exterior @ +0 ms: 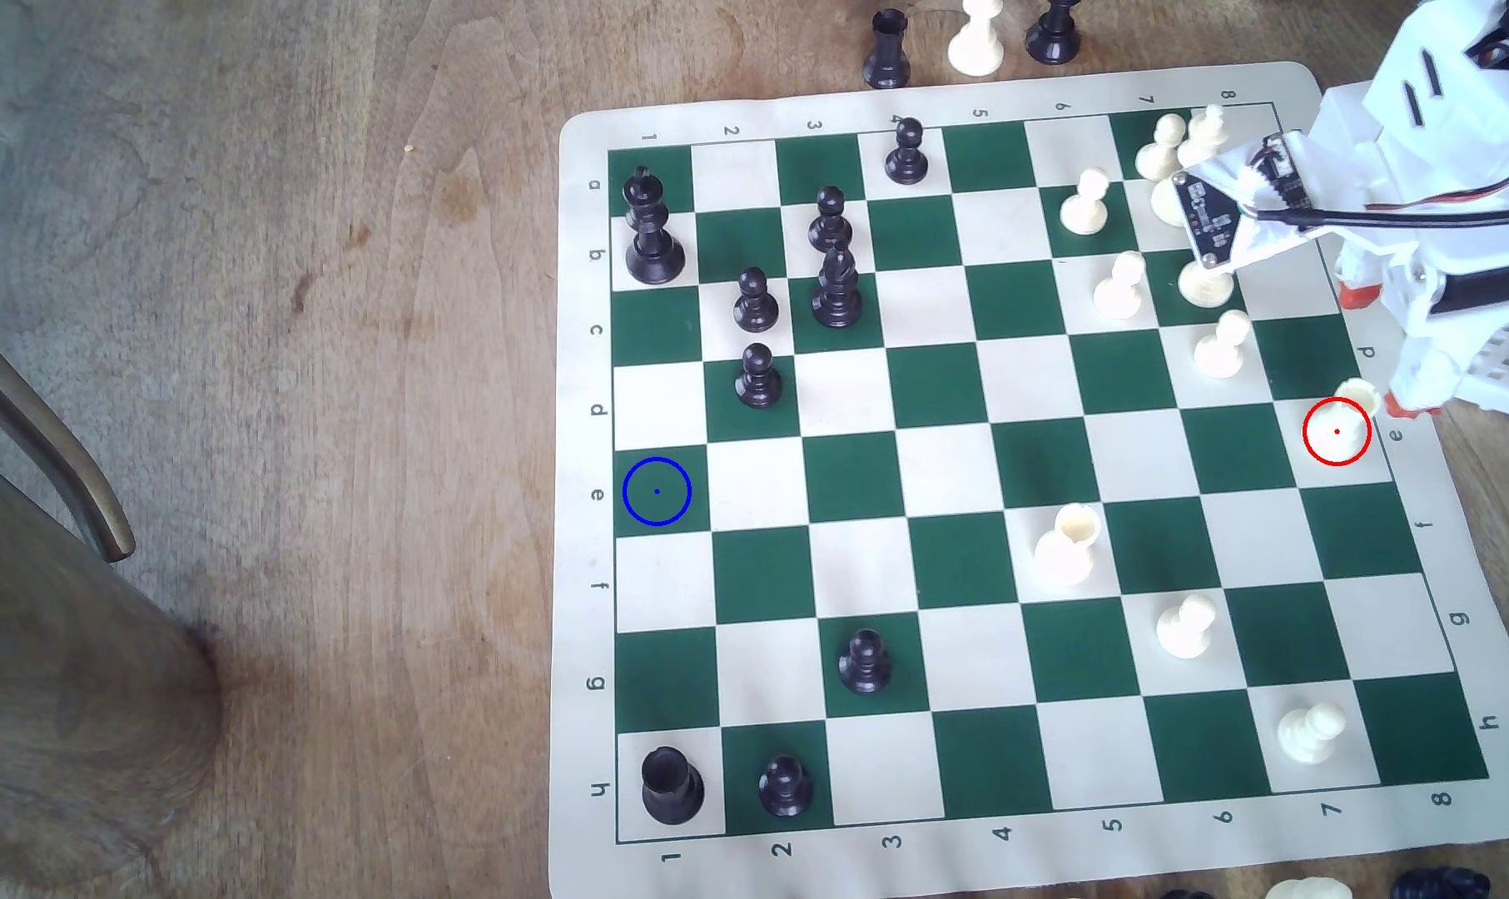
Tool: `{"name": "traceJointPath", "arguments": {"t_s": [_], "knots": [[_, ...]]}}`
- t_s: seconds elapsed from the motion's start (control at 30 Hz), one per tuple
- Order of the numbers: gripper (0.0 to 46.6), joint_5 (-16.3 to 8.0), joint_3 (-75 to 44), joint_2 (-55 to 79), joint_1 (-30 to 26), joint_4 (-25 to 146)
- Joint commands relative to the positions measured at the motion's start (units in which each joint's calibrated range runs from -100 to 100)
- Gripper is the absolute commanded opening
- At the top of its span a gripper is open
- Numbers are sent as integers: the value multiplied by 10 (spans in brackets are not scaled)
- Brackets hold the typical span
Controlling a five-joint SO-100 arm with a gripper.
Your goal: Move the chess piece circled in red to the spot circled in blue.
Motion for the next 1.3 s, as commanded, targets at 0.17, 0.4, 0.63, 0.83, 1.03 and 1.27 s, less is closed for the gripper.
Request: {"name": "traceJointPath", "arguments": {"t_s": [0.17, 0.4, 0.63, 0.83, 1.03, 1.27], "knots": [[176, -54, 2, 69, 18, -53], [171, -74, 9, 86, 10, -49], [193, -81, 25, 100, -14, -49], [203, -93, 34, 121, -26, -70], [209, -101, 43, 136, -43, -91], [210, -99, 50, 172, -42, -117]]}}
